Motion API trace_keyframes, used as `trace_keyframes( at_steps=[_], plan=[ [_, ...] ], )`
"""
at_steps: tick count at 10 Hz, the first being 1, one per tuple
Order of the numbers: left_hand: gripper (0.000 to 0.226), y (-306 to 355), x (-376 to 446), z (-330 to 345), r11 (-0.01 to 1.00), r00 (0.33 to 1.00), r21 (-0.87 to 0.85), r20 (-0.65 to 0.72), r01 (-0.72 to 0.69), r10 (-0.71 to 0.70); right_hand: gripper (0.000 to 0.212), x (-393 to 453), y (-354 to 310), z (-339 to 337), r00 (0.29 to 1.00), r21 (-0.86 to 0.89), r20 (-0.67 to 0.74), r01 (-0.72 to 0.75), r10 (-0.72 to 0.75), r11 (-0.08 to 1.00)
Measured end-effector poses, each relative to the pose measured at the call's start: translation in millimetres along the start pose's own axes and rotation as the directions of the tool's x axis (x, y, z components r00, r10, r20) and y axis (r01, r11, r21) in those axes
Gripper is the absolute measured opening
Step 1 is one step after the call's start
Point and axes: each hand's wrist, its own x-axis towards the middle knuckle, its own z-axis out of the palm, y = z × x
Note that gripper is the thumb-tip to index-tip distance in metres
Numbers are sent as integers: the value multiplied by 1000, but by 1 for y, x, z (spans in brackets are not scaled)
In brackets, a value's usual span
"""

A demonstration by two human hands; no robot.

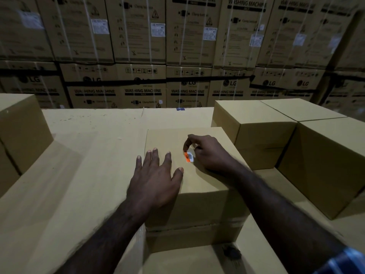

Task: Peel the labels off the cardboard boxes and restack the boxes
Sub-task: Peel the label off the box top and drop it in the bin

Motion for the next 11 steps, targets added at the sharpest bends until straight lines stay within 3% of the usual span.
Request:
trace_keyframes(
  at_steps=[7, 8, 10, 11],
  plan=[
    [67, -1, 1, 2, 1000, 1000, -5, -3, 3, -3, 25, 13, -2, 10, 994, -165, 91, -42, 57, 985],
    [67, -1, 2, 1, 1000, 1000, -1, -4, 7, -7, 26, 14, -1, 8, 995, -133, 90, -38, 50, 990],
    [67, 0, 2, 2, 1000, 1000, 3, -3, 11, -11, 29, 7, 2, 1, 998, 150, -36, -51, 57, 987],
    [68, 0, 2, 2, 1000, 1000, 6, 2, 14, -14, 42, 6, 1, 1, 999, 105, 12, -37, 36, 994]
  ],
)
